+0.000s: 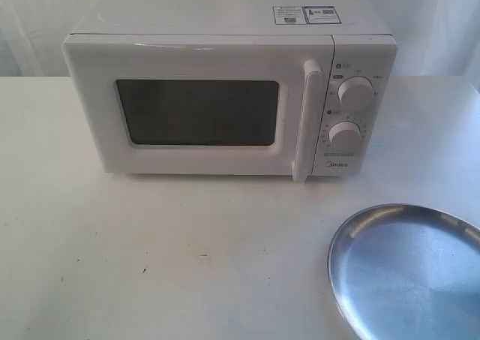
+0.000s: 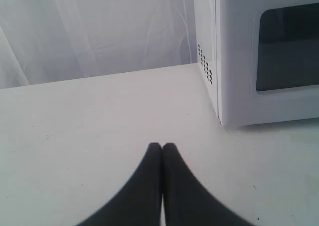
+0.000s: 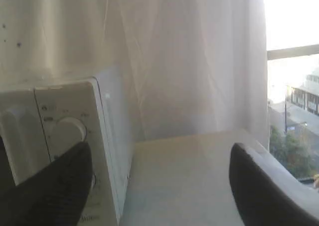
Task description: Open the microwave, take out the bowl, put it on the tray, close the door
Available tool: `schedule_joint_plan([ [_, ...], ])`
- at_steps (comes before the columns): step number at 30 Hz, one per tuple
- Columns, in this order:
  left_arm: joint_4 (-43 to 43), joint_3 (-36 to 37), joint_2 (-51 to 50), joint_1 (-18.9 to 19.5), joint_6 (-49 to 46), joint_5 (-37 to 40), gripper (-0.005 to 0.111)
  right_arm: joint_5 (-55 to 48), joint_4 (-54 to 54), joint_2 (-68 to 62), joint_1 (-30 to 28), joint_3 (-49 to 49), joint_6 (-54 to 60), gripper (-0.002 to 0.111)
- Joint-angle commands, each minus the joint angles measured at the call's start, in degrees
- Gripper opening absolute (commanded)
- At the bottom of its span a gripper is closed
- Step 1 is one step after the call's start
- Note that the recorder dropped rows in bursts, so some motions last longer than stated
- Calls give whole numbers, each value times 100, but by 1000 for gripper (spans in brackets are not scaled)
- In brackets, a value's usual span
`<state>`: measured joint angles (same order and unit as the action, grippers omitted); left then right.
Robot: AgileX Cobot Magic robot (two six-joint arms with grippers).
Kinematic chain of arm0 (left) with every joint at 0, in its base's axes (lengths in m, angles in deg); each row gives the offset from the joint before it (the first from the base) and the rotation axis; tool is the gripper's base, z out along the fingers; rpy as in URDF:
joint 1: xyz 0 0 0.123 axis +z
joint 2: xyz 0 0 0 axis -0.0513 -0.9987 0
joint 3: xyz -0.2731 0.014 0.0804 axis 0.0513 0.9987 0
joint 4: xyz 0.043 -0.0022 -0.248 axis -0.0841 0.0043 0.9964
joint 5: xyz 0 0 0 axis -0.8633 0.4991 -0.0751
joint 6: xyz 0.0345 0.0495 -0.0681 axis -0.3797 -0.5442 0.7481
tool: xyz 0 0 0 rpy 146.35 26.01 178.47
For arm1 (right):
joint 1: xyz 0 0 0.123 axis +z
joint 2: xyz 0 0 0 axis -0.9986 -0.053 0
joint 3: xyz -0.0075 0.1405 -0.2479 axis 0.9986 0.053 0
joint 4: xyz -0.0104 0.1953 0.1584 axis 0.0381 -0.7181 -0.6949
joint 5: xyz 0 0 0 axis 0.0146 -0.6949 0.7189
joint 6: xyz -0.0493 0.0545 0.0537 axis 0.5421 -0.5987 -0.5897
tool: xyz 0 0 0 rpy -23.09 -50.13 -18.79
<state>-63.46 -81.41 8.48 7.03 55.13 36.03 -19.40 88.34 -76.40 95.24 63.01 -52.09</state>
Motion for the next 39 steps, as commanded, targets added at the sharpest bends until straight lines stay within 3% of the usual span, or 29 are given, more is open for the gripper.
schedule_joint_plan([
  [1, 7, -16, 12, -12, 0, 17, 0, 703, -8, -6, -28, -23, -104, 70],
  [14, 7, -16, 12, -12, 0, 17, 0, 953, -22, -6, -28, -23, -728, 70],
  [19, 7, -16, 12, -12, 0, 17, 0, 956, -7, -6, -28, -23, -1709, 70],
  [32, 7, -16, 12, -12, 0, 17, 0, 1151, 39, -6, -28, -23, -1698, 70],
  [34, 7, -16, 12, -12, 0, 17, 0, 1052, 111, -6, -28, -23, -1686, 63],
  [36, 7, -16, 12, -12, 0, 17, 0, 1040, 111, -6, -28, -23, -1686, 48],
  [39, 7, -16, 12, -12, 0, 17, 0, 1085, 111, -6, -28, -23, -1686, 7],
])
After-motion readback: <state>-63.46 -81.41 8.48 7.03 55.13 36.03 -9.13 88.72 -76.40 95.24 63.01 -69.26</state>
